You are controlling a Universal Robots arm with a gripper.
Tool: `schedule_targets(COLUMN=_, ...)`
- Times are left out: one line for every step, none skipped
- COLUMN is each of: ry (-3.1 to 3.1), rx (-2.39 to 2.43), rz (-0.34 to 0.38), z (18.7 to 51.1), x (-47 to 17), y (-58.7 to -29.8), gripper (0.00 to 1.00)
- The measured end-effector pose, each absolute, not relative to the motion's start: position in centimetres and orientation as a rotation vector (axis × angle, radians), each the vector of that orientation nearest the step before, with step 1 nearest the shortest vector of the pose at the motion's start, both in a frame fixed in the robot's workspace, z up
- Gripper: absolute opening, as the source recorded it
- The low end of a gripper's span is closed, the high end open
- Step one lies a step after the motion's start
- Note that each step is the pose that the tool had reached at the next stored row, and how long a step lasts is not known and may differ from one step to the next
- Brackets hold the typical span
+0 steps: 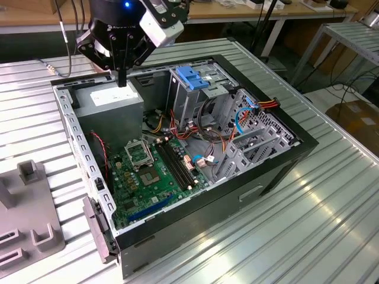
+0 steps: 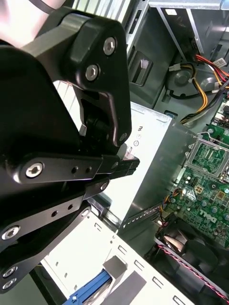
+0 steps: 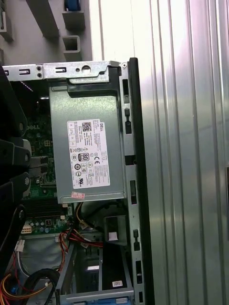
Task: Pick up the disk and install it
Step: 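Reach for the disk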
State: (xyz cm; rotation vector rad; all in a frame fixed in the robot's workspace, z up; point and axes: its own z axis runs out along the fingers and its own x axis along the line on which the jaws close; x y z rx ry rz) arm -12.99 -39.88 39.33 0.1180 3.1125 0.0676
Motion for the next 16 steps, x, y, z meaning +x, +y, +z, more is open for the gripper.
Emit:
schedule_targets(ry=3.112, rx=0.118, rz=0.068, z=39.33, x=-13.00, y=-39.88, gripper=0.10)
schedule_targets(ry=3.112, rx=0.118, rz=0.068, z=39.33, x=-13.02, y=-39.88, gripper=0.10)
schedule_targets(ry=3.113, rx=0.118, rz=0.068, z=39.33, x=-13.04, y=-39.88, gripper=0.10)
schedule_targets(ry=3.112, rx=0.118, rz=0.068, z=39.33, x=-13.07, y=-39.88, gripper=0.10)
schedule_targets(ry=3.113, rx=0.118, rz=0.068, z=39.33, x=-13.09, y=-39.88, gripper=0.10)
schedule_targets(ry=3.113, rx=0.118, rz=0.068, z=39.33, x=-13.12, y=-39.88, gripper=0.10)
schedule_targets(ry=3.112, rx=0.118, rz=0.068, z=39.33, x=-13.14, y=-39.88, gripper=0.10)
schedule_targets(ry=3.112, rx=0.118, rz=0.068, z=39.33, x=-13.19, y=-39.88, gripper=0.10)
schedule_targets(ry=3.112, rx=0.118, rz=0.068, z=39.33, x=-13.24, y=-39.88, gripper=0.10)
schedule_targets(ry=3.113, rx=0.118, rz=0.068, z=39.33, x=-13.31, y=-39.88, gripper=0.10)
schedule_targets(ry=3.112, rx=0.118, rz=0.068, z=39.33, x=-13.35, y=-39.88, gripper=0.10)
schedule_targets(ry=3.113, rx=0.118, rz=0.068, z=39.33, x=-13.38, y=-39.88, gripper=0.10)
schedule_targets(ry=3.112, rx=0.118, rz=0.068, z=39.33, x=-13.41, y=-39.88, gripper=0.10)
schedule_targets(ry=3.112, rx=0.118, rz=0.068, z=39.33, x=-13.44, y=-39.88, gripper=0.10)
schedule_targets(ry=3.112, rx=0.118, rz=0.068, z=39.33, x=-13.48, y=-39.88, gripper=0.10)
schedule_targets(ry=3.113, rx=0.118, rz=0.068, z=39.33, x=-13.52, y=-39.88, gripper=0.10)
